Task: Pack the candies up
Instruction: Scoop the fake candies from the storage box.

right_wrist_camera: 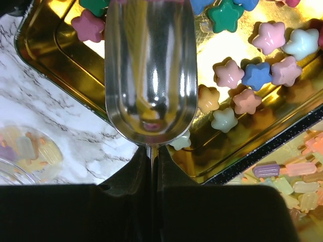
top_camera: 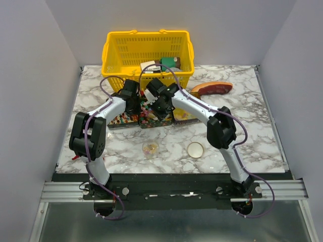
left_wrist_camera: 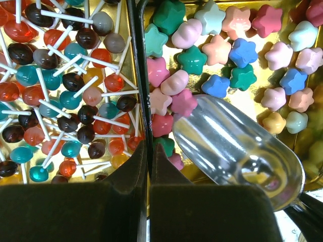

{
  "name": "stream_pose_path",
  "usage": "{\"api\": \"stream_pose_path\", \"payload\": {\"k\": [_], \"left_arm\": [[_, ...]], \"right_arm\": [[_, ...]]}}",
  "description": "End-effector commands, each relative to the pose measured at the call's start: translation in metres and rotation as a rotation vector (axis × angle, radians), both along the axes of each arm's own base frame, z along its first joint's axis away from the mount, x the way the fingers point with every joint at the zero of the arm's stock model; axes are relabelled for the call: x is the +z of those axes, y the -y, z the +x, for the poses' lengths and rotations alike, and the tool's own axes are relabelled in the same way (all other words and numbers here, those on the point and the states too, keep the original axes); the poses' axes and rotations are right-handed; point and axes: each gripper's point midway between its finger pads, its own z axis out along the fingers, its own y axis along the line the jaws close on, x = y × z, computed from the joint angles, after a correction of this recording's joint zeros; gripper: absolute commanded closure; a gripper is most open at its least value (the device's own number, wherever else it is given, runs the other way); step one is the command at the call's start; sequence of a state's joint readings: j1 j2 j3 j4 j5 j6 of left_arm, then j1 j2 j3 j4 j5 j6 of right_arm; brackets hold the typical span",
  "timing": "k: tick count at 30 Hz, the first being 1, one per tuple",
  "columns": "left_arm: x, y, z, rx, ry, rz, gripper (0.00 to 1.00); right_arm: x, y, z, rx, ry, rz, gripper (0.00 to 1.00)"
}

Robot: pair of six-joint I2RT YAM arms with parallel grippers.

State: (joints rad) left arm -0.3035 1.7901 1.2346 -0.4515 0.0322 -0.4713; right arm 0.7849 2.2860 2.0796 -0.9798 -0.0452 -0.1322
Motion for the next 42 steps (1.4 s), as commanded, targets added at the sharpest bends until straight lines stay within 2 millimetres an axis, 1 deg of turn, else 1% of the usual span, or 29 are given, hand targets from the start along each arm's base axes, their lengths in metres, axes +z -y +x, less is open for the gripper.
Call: {"api": "stream_pose_path", "payload": {"k": [1,4,7,10,15,17,20,21,23,24,25,26,28,29,30,32,34,39,42], "left_arm": [[-0.027,0.031,-0.031,-0.104,-0.108,-0.061,1.00],[-0.028,0.033,-0.033,-0.103,-0.116,-0.070,1.00],[-0.029,0.034,-0.034,-0.102,-0.125,-0.083,1.00],[-0.028,0.035,-0.036,-0.092,-0.131,-0.093,1.00],[-0.028,0.038,-0.039,-0.087,-0.139,-0.116,1.00],[-0.029,0.038,-0.039,-0.088,-0.140,-0.118,1.00],[-0.031,0.038,-0.042,-0.086,-0.148,-0.116,1.00],[-0.030,0.037,-0.042,-0.085,-0.147,-0.118,1.00],[-0.031,0.037,-0.044,-0.079,-0.152,-0.119,1.00],[-0.030,0.037,-0.044,-0.078,-0.150,-0.120,1.00],[-0.030,0.037,-0.045,-0.075,-0.155,-0.123,1.00],[-0.030,0.038,-0.045,-0.072,-0.155,-0.126,1.00],[-0.027,0.039,-0.044,-0.066,-0.151,-0.133,1.00],[-0.025,0.039,-0.043,-0.066,-0.147,-0.137,1.00],[-0.024,0.039,-0.043,-0.065,-0.146,-0.138,1.00],[-0.023,0.040,-0.042,-0.064,-0.144,-0.139,1.00],[-0.022,0.040,-0.043,-0.065,-0.143,-0.141,1.00],[-0.028,0.037,-0.049,-0.070,-0.159,-0.132,1.00],[-0.032,0.037,-0.055,-0.072,-0.172,-0.139,1.00]], "right_arm": [[-0.055,-0.014,0.017,-0.049,0.014,-0.013,0.99],[-0.057,-0.020,0.022,-0.095,0.019,0.018,0.99],[-0.064,-0.023,0.024,-0.133,0.007,0.030,0.99],[-0.065,-0.027,0.027,-0.205,-0.001,0.065,0.99],[-0.072,-0.033,0.022,-0.236,-0.038,0.105,0.99],[-0.078,-0.032,0.022,-0.240,-0.040,0.095,0.99],[-0.075,-0.029,0.029,-0.275,-0.028,0.100,0.99],[-0.075,-0.030,0.029,-0.282,-0.041,0.110,0.99],[-0.074,-0.028,0.032,-0.307,-0.042,0.118,0.99],[-0.073,-0.024,0.036,-0.329,-0.024,0.105,0.99],[-0.073,-0.021,0.033,-0.327,-0.028,0.097,0.99],[-0.073,-0.015,0.036,-0.338,-0.010,0.076,0.99],[-0.068,-0.009,0.035,-0.341,0.005,0.062,0.99],[-0.071,-0.004,0.032,-0.344,0.004,0.046,0.99],[-0.065,0.001,0.033,-0.358,0.021,0.040,0.99],[-0.067,0.007,0.031,-0.371,0.027,0.024,0.99],[-0.061,0.009,0.034,-0.386,0.056,0.025,0.99],[-0.054,0.017,0.043,-0.377,0.113,-0.005,0.99],[-0.052,0.017,0.047,-0.354,0.137,-0.011,0.99]]}}
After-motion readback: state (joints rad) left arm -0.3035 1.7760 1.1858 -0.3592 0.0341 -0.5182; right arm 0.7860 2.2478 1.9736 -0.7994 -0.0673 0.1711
